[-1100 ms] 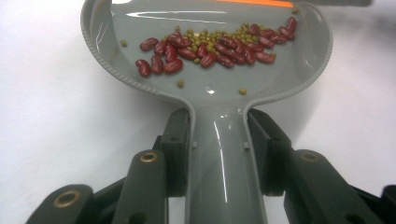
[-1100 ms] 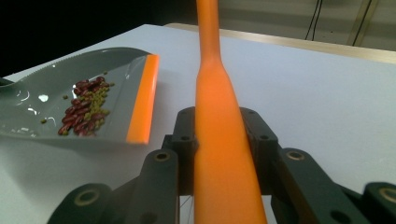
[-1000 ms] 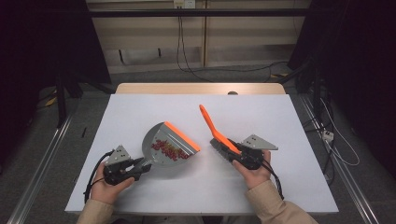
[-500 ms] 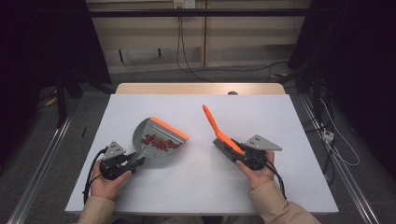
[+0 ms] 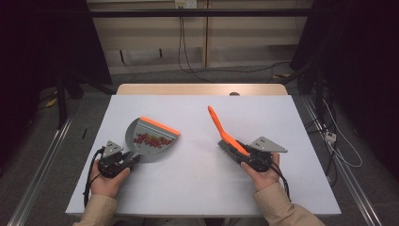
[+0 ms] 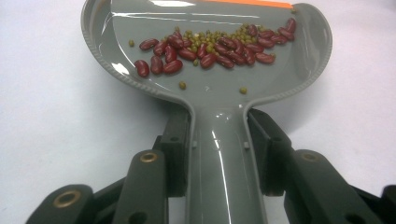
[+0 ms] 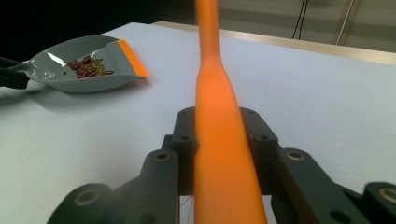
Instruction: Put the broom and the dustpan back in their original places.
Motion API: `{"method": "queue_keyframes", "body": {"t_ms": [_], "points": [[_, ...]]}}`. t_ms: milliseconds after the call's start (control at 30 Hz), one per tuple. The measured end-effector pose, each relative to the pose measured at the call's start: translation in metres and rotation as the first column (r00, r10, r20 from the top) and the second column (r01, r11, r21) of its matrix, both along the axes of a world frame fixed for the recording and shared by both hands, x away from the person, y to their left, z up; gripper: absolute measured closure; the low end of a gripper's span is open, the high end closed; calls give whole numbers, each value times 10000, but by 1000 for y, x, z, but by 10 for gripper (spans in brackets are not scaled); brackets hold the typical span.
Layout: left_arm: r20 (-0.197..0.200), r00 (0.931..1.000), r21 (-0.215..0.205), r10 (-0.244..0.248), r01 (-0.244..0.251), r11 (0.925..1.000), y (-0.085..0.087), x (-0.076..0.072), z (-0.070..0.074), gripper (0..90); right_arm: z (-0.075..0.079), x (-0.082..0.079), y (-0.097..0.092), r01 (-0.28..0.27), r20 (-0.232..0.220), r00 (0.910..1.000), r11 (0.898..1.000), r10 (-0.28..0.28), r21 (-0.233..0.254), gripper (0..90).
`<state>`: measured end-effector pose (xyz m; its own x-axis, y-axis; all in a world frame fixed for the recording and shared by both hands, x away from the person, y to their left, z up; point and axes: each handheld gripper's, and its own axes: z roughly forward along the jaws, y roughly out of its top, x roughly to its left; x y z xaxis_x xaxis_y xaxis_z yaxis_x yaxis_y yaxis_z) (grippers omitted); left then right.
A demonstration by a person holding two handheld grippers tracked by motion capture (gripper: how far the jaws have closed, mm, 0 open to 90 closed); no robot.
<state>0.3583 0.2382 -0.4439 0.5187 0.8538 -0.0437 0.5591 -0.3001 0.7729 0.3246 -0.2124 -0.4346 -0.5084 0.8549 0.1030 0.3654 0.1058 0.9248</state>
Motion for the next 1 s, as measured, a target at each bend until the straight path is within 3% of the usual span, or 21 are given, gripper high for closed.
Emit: {"method": "queue_keyframes", "body": {"t_ms": [267, 467, 667, 833, 1000], "points": [[-165, 9981, 71, 593, -591, 9982, 0, 5, -3, 624, 0, 1, 0, -49, 34, 10000, 10000, 49, -6, 710], [-138, 9944, -61, 1051, -1052, 9944, -1, 8, -5, 624, 1, 1, 0, -28, 45, 10000, 10000, 28, -15, 710], [-133, 9931, -404, 1163, -1167, 9923, -1, 7, -4, 618, 1, 1, -1, -15, 39, 10000, 10000, 16, -14, 711], [-370, 9970, -650, 682, -705, 9954, -6, 0, -3, 560, 1, 0, -1, -13, 68, 10000, 10000, 13, 20, 710], [-304, 9993, -689, 227, -248, 9973, -14, -10, 1, 500, 2, -1, -2, 27, 97, 9999, 10000, -28, 45, 710]]}}
